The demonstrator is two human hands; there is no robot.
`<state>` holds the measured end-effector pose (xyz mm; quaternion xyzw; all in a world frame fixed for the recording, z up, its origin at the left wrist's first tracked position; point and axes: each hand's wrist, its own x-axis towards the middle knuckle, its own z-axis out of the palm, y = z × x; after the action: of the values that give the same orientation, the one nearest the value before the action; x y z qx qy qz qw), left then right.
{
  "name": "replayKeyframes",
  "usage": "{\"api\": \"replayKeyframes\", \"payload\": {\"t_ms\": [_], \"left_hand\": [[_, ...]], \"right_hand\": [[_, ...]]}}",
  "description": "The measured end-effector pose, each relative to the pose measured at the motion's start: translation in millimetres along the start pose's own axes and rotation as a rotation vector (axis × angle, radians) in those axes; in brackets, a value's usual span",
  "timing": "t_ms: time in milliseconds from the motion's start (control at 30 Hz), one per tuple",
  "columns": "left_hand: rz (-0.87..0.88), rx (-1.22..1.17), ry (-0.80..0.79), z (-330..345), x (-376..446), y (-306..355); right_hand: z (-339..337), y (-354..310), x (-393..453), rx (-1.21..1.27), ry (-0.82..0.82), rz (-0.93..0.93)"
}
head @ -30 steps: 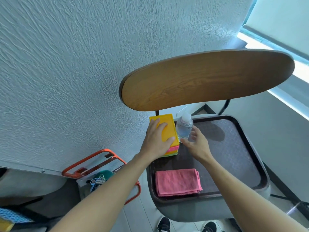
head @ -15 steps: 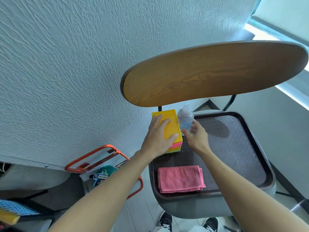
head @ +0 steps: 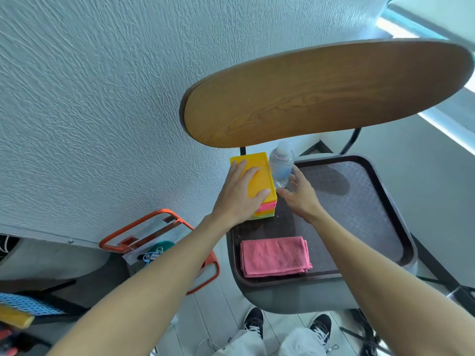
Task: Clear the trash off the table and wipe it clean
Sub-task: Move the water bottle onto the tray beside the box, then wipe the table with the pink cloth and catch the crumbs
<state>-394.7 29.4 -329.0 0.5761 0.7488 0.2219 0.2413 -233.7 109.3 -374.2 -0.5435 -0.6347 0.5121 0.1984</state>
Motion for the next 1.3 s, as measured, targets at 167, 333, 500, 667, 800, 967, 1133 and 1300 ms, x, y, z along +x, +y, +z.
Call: {"api": "replayKeyframes", "payload": {"t_ms": [167, 333, 500, 667, 800, 967, 1133, 1300], "left_hand": [[0.061, -0.124, 0.208, 9, -29, -8], [0.092, -0.153, 0.438, 29, -85, -18], [-0.071, 0.000, 0.299, 56, -121, -36], [-0.218, 0.100, 0.028, 65, -121, -40], [-0.201, 0.175, -0.029, 68, -121, -36], [-0.184, 0.195, -0.052, 72, -121, -35], [-0.216, 0.010, -0.007, 69, -125, -29], [-0.115, -0.229, 0.037, 51, -121, -16]], "right_hand": [[-1, 16, -36, -0.084, -0.013, 0.137], [-7, 40, -83, -0.271, 0.001, 0.147], [-7, 60, -114, -0.378, 0.032, 0.191], [0, 66, -126, -0.449, 0.011, 0.235], [11, 65, -130, -0.464, 0.042, 0.279], [15, 59, -131, -0.408, 0.079, 0.340], [15, 56, -135, -0.325, 0.098, 0.323], [-2, 49, -147, -0.089, 0.174, 0.298]]}}
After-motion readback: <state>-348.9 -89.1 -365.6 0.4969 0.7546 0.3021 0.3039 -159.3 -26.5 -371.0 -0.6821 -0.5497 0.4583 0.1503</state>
